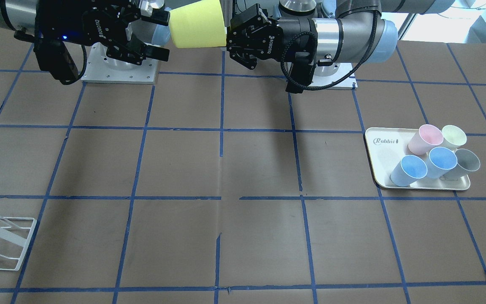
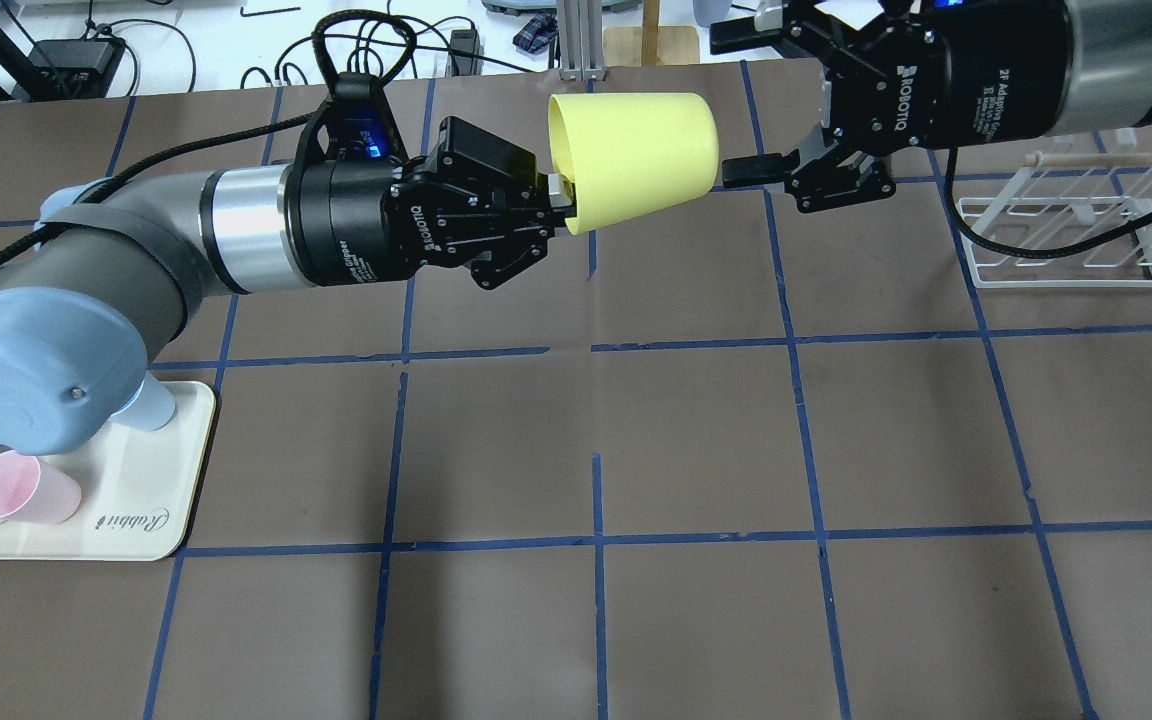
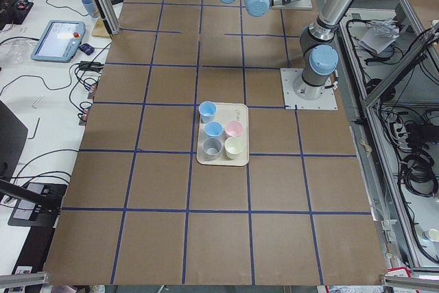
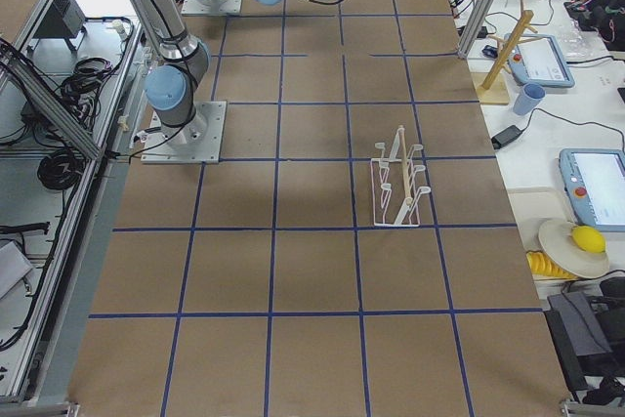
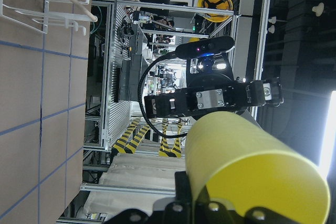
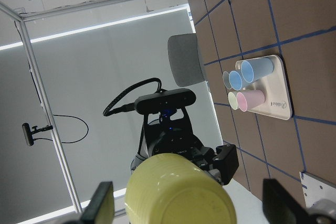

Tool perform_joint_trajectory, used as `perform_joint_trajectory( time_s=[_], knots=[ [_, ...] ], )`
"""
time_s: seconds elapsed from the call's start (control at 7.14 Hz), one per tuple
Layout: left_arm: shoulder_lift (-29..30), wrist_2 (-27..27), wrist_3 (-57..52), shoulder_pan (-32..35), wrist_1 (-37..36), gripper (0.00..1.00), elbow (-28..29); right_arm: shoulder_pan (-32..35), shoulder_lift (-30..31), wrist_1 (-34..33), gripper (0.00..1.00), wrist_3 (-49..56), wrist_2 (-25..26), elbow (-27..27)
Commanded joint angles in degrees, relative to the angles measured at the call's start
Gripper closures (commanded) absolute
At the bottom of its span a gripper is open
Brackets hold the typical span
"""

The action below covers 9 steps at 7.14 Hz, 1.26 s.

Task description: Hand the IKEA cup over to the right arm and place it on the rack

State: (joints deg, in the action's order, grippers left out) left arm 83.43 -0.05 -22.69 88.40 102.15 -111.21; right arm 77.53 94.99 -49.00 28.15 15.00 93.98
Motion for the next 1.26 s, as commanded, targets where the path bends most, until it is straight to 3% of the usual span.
perform_joint_trajectory(
  time_s=[0.0,0.98,1.12],
  knots=[
    [-0.3,0.1,-0.1,0.0,-0.1,1.00,0.0,0.5,1.1,1.4,0.00,-0.2,-0.1,0.1],
    [-0.6,0.4,-0.2,0.0,0.0,1.00,-0.1,0.7,1.3,4.5,0.01,-0.3,0.6,0.2],
    [-0.6,0.4,-0.2,0.0,0.0,1.00,0.0,0.8,1.3,4.5,0.11,-0.3,0.6,0.2]
  ],
)
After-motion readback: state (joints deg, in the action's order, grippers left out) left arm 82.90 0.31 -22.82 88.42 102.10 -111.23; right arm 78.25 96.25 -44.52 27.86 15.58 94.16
